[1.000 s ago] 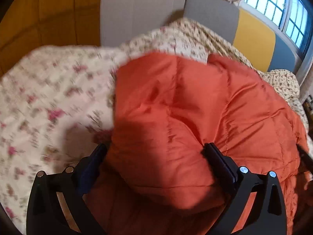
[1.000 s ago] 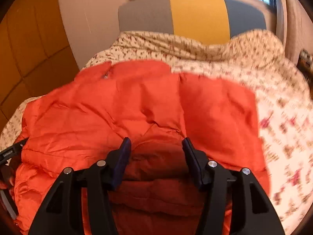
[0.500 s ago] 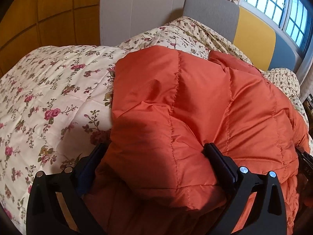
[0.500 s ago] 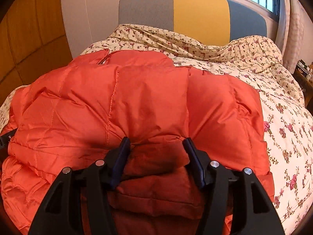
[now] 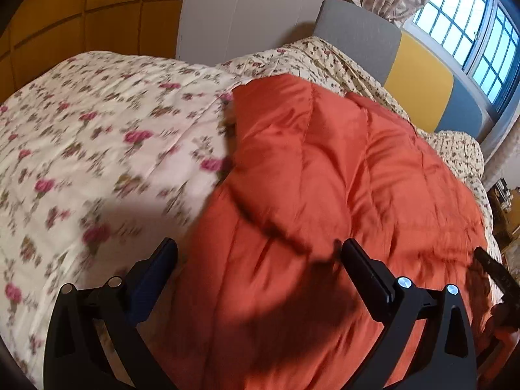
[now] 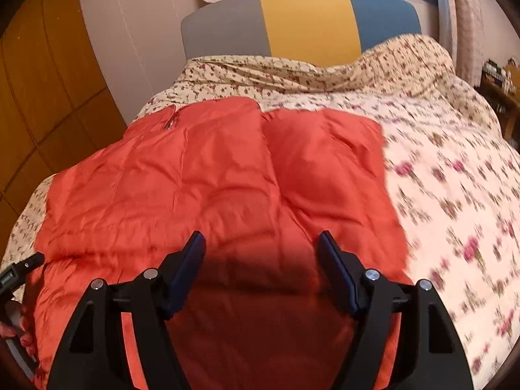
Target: Fold large clothes
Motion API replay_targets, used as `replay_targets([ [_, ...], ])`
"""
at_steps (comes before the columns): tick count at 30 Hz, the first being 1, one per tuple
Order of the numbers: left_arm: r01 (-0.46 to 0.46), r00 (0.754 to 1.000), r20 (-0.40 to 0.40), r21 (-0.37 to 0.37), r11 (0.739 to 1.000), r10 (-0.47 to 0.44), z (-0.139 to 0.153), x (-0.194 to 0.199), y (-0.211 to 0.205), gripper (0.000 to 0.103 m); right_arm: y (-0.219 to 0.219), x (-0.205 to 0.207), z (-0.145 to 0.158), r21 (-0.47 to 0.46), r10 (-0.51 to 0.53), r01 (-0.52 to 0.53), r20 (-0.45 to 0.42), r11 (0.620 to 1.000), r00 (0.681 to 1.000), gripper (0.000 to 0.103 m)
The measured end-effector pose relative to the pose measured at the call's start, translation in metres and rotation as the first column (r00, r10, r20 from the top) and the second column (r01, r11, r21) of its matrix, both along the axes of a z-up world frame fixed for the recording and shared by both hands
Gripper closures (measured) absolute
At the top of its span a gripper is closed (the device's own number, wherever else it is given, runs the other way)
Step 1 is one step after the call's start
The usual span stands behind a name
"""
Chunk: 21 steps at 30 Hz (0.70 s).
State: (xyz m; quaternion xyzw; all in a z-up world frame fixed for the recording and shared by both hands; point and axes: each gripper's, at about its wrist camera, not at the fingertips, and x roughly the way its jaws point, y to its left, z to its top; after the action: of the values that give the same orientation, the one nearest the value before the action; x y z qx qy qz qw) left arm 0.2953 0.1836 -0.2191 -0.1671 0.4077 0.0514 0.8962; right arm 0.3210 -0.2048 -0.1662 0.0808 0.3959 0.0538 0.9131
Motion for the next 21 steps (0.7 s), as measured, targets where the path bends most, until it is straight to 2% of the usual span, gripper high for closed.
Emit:
replay_targets([
  [4, 0.075, 0.997, -0.032, 0.037, 0.996, -0.074, -0.004, -0.030, -0.008, 0.003, -0.013, -0.028, 0.007, 0.001, 0.008, -0.008, -0.050, 1.000, 0.999, 0.032],
  [7, 0.120, 0.993, -0.022, 0.035, 0.992, -0.119, -0.001, -0.054, -0.011, 0.003, -0.027, -0.058, 0.010, 0.021, 0.007, -0.005, -0.077, 1.000, 0.997, 0.032],
  [12, 0.153, 0.988, 0.015, 0.042, 0.987, -0.153, 0.005, -0.096, -0.010, 0.003, -0.052, -0.121, 0.013, 0.047, -0.018, 0.023, -0.106, 0.999, 0.994, 0.032],
  [18, 0.147, 0.989, -0.003, 0.057, 0.987, -0.147, 0.002, -0.143, 0.000, 0.003, -0.083, -0.186, 0.014, 0.048, -0.078, 0.084, -0.117, 0.995, 0.990, 0.032],
  [21, 0.152, 0.988, -0.006, 0.012, 0.988, -0.152, -0.004, -0.165, 0.010, 0.003, -0.096, -0.214, 0.008, 0.080, -0.097, 0.111, -0.157, 0.991, 0.983, 0.032],
])
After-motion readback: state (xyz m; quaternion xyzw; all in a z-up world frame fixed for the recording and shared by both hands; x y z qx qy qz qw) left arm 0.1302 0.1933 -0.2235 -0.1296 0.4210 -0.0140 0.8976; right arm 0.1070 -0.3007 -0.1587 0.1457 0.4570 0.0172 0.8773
